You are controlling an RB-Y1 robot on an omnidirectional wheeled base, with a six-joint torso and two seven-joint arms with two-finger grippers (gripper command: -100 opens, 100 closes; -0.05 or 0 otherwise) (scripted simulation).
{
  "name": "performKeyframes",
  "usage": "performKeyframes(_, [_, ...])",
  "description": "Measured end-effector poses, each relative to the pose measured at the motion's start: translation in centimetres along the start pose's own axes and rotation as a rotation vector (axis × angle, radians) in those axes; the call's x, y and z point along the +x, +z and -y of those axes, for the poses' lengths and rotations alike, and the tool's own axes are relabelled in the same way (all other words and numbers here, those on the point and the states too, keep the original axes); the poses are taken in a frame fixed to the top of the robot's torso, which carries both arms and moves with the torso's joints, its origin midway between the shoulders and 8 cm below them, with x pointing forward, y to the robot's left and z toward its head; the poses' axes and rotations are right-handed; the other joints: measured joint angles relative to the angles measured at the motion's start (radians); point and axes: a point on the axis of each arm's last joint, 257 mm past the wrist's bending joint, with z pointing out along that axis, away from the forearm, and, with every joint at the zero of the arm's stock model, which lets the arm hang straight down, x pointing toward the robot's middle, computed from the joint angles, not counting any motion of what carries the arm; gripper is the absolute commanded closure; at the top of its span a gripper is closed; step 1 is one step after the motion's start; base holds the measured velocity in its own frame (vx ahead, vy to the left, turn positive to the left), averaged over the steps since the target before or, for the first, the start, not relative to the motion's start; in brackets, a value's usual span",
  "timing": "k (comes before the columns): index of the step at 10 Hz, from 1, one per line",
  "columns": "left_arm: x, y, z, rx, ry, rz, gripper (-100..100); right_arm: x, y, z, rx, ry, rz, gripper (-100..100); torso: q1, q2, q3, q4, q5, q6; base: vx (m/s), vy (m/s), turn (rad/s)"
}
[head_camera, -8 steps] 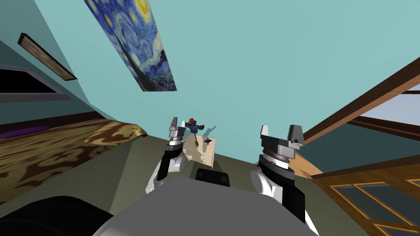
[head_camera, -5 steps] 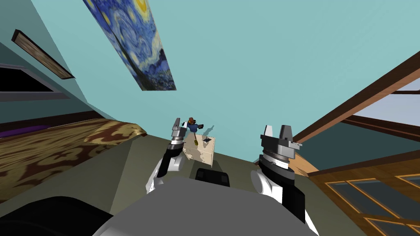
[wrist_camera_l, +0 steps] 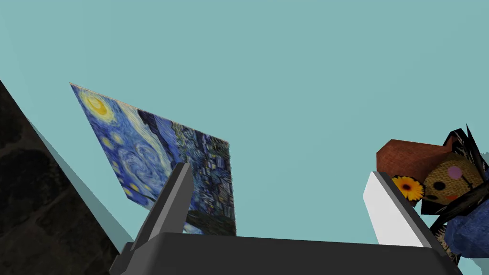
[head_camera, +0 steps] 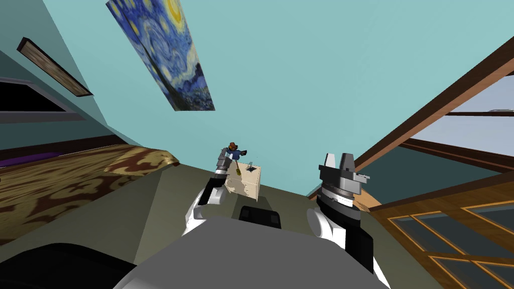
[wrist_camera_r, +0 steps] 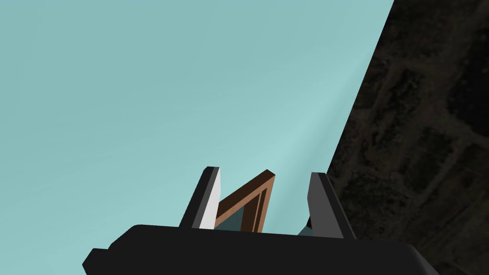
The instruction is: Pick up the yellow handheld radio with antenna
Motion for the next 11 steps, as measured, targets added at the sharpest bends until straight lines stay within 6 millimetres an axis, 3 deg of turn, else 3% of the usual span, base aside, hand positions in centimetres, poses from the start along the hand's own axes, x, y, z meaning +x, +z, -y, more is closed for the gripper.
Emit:
performKeyframes(5, [-2.9, -0.1, -7.0, -0.174, -0.056, 0.027, -100, 0.0, 0.0, 0.0, 0.000, 0.000, 0.000, 0, 0.004, -0.004, -0.002, -0.001, 0.001, 0.000, -0.024, -0.049, 0.006])
performKeyframes(11, [-8.4, -1.1, -15.2, -0.394, -0.111, 0.112, -100, 0.0, 0.0, 0.0, 0.000, 0.000, 0.000, 0, 0.004, -0.005, -0.003, -0.001, 0.001, 0.000, -0.006, -0.048, 0.009])
